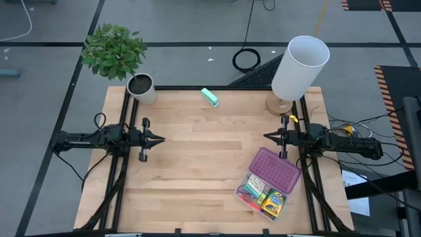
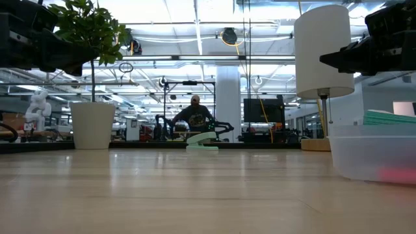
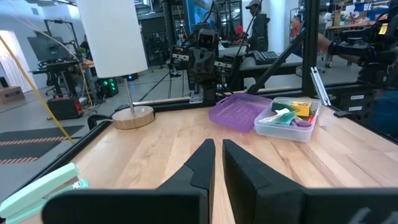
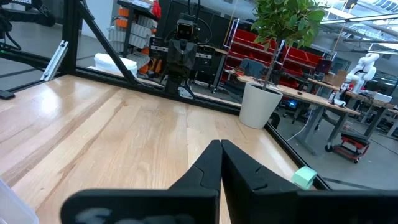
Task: Pack school essentials
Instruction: Return to Home Position
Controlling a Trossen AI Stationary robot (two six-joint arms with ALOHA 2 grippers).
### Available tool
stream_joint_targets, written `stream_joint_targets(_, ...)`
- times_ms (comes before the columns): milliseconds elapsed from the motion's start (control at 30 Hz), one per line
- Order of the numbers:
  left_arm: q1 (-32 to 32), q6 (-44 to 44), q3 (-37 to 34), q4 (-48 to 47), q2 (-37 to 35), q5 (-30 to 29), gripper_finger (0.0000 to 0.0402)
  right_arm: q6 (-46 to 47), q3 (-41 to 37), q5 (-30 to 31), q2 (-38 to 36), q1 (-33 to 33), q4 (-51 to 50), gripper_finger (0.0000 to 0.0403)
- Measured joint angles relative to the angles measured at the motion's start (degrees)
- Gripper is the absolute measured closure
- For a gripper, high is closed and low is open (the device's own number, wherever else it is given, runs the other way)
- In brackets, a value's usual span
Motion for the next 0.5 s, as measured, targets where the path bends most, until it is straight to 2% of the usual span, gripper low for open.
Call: stream_joint_targets(500,0.0,-0.6,0.0,0.0,0.0,0.0,0.0366,0.0,0.0,0.0,0.0,0.0,0.0,0.0403)
